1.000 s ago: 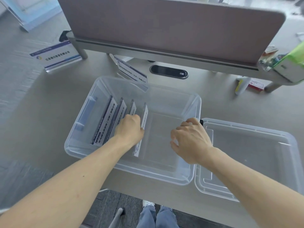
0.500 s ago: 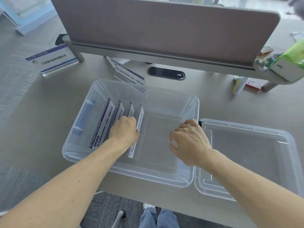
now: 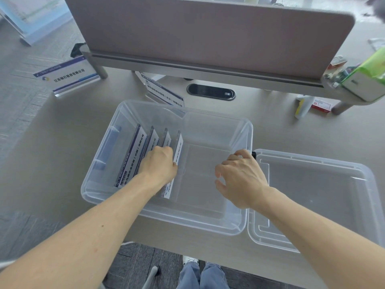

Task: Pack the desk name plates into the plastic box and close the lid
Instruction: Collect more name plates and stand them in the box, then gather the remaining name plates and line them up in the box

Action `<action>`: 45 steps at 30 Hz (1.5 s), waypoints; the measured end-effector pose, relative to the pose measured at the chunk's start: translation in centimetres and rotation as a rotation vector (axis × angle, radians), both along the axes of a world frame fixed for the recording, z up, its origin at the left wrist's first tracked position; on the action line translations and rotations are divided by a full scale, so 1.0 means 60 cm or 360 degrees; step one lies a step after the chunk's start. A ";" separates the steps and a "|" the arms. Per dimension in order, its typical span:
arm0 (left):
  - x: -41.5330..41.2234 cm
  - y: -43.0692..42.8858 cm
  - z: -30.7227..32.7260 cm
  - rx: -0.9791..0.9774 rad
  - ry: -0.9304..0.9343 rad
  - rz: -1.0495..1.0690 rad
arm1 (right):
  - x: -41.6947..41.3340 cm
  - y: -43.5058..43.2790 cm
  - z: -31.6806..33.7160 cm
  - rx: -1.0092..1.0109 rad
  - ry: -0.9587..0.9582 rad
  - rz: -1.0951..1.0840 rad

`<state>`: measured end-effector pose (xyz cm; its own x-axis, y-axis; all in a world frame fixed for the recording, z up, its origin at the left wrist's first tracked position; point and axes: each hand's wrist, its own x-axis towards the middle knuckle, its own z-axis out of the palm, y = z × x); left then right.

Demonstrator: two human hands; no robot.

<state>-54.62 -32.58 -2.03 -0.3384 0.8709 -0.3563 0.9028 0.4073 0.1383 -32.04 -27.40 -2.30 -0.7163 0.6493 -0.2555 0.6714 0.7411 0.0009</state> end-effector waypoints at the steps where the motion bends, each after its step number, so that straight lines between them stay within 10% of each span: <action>1: 0.000 0.000 0.008 -0.0038 0.0001 -0.0019 | -0.001 0.000 0.002 -0.0020 -0.0026 0.0005; 8: -0.045 0.028 0.171 -0.0166 0.0034 -0.0163 | -0.019 0.034 0.104 -0.0607 -0.0079 -0.0105; 19: -0.150 0.094 0.401 -0.0002 0.0306 -0.0363 | -0.119 0.143 0.345 -0.0387 0.0358 -0.0457; 45: -0.413 0.367 0.103 -0.0096 0.0102 -0.0942 | -0.345 0.312 0.139 -0.0525 -0.0026 -0.0852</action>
<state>-79.41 -10.54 4.16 0.1761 0.8968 -0.4058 0.9844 -0.1622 0.0685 -52.72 -8.70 6.02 -0.3082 0.8020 -0.5117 0.9513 0.2651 -0.1574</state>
